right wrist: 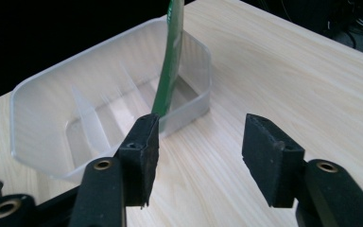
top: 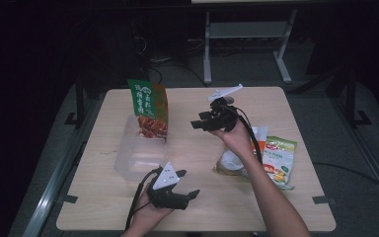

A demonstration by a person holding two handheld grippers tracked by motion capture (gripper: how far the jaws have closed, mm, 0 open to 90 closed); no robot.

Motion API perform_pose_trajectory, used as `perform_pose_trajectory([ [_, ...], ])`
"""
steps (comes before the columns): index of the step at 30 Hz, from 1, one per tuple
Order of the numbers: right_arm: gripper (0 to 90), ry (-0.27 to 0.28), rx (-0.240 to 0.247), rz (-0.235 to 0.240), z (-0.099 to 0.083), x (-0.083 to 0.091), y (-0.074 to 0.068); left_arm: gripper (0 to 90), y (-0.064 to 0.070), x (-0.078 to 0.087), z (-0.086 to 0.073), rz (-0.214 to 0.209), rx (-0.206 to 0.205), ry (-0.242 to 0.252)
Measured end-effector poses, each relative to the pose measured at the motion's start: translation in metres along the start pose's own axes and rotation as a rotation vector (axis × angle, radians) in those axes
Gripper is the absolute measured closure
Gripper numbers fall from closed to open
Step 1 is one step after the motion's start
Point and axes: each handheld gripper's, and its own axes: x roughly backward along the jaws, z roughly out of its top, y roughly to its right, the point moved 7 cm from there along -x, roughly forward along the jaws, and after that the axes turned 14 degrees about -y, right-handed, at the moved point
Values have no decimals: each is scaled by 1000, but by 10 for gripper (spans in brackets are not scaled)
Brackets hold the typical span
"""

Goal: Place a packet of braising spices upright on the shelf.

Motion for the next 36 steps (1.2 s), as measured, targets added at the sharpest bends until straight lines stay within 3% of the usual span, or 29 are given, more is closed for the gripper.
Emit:
perform_pose_trajectory([
  [12, 407, -16, -87, -21, -48, 31, 19, 247, 2, -4, 1, -7, -10, -5],
  [15, 400, -25, -108, -26, -59, 39, 24, 251, 3, -6, 1, -19, 9, -8],
  [23, 390, -16, -155, -48, -88, 58, 32, 323, 7, -14, 9, -52, -10, -35],
  [29, 366, -32, -197, -60, -114, 67, 40, 352, 9, -28, 22, -53, -37, -58],
  [32, 362, -40, -220, -61, -126, 72, 45, 371, 8, -37, 29, -55, -31, -54],
  [36, 354, -44, -250, -62, -140, 79, 51, 426, 2, -53, 36, -25, -36, -70],
])
